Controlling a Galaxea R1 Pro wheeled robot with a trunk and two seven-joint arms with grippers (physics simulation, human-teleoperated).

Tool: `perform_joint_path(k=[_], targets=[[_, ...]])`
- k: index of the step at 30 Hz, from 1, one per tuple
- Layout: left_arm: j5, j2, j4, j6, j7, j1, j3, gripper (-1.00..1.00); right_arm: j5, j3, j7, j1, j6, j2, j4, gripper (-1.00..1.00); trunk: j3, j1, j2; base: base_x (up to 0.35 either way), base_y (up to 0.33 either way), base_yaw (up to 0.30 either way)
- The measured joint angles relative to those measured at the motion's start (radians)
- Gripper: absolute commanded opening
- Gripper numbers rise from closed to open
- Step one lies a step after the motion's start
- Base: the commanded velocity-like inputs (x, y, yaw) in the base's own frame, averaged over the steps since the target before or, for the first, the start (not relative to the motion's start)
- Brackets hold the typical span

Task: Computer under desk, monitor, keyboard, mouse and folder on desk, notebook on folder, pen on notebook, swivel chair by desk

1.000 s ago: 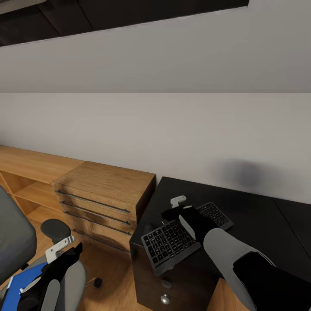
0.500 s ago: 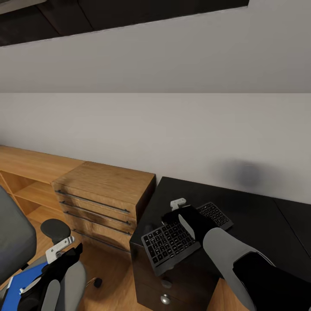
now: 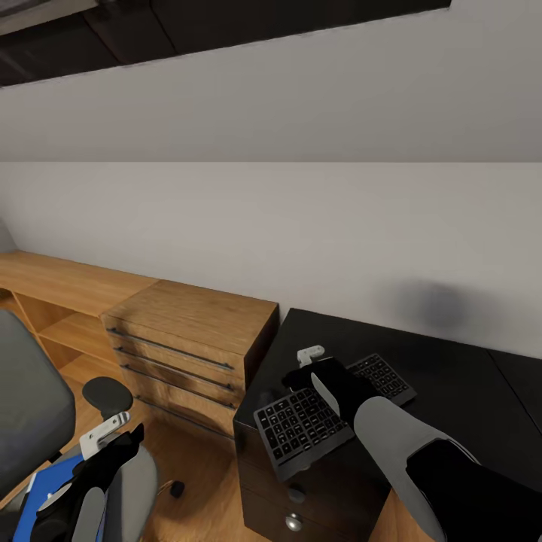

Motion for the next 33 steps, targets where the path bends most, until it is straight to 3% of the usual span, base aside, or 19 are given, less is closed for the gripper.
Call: perform_joint_path(k=[14, 19, 28, 33], targets=[[0.000, 0.000, 0.000, 0.000, 0.000, 0.000, 0.000, 1.00, 0.002, 0.001, 0.000, 0.000, 0.006, 0.000, 0.007, 1.00, 0.000, 0.000, 0.000, 0.000, 0.000, 0.001], [0.000, 0.000, 0.000, 0.000, 0.000, 0.000, 0.000, 1.00, 0.001, 0.000, 0.000, 0.000, 0.054, 0.001, 0.006, 1.00, 0.000, 0.000, 0.000, 0.000, 0.000, 0.000], [0.000, 0.000, 0.000, 0.000, 0.000, 0.000, 0.000, 1.00, 0.001, 0.000, 0.001, 0.000, 0.068, 0.000, 0.005, 1.00, 0.000, 0.000, 0.000, -0.003, 0.000, 0.000], [0.000, 0.000, 0.000, 0.000, 0.000, 0.000, 0.000, 1.00, 0.001, 0.000, 0.000, 0.000, 0.068, 0.000, 0.005, 1.00, 0.000, 0.000, 0.000, -0.210, 0.000, 0.000]])
